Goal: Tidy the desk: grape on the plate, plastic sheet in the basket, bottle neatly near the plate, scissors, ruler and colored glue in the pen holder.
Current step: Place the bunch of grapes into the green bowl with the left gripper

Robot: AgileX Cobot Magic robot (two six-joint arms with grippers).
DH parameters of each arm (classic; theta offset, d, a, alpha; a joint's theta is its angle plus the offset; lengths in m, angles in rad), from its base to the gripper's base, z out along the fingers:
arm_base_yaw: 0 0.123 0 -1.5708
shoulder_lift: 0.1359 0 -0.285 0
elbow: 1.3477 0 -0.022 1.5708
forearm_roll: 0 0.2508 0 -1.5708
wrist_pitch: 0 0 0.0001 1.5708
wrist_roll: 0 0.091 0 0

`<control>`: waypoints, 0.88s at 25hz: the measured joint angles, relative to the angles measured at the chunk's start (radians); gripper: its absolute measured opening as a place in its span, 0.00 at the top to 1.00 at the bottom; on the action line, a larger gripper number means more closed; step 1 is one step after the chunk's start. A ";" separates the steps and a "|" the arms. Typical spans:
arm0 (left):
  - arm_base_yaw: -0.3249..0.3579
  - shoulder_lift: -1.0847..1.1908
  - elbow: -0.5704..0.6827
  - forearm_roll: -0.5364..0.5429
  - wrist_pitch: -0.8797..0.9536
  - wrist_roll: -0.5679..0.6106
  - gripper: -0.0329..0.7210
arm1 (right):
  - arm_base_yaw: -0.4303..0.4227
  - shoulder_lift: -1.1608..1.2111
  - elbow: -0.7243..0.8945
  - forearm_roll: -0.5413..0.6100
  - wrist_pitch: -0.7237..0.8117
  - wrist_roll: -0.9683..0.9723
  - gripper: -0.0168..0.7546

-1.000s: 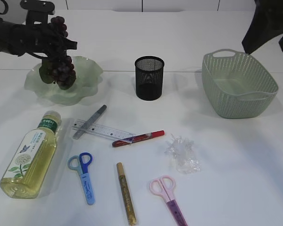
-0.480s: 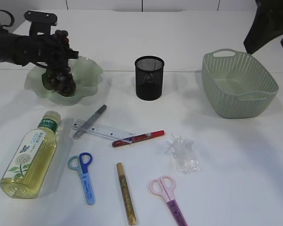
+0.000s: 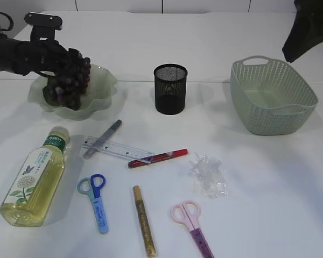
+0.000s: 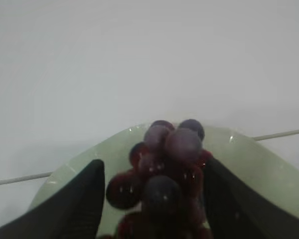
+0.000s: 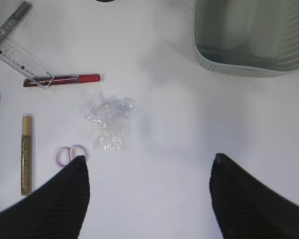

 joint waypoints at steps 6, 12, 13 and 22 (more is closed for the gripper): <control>0.000 0.000 0.000 0.000 0.025 0.000 0.33 | 0.000 0.000 0.000 -0.007 0.000 0.000 0.22; 0.000 0.000 0.000 0.000 0.060 0.000 0.32 | 0.000 0.000 0.000 -0.019 0.000 0.000 0.22; 0.000 0.000 0.000 0.000 0.067 0.000 0.32 | 0.000 0.000 0.000 -0.022 0.000 0.000 0.22; 0.000 -0.050 0.000 -0.002 0.090 0.000 0.32 | 0.000 0.000 0.000 -0.056 0.000 0.000 0.22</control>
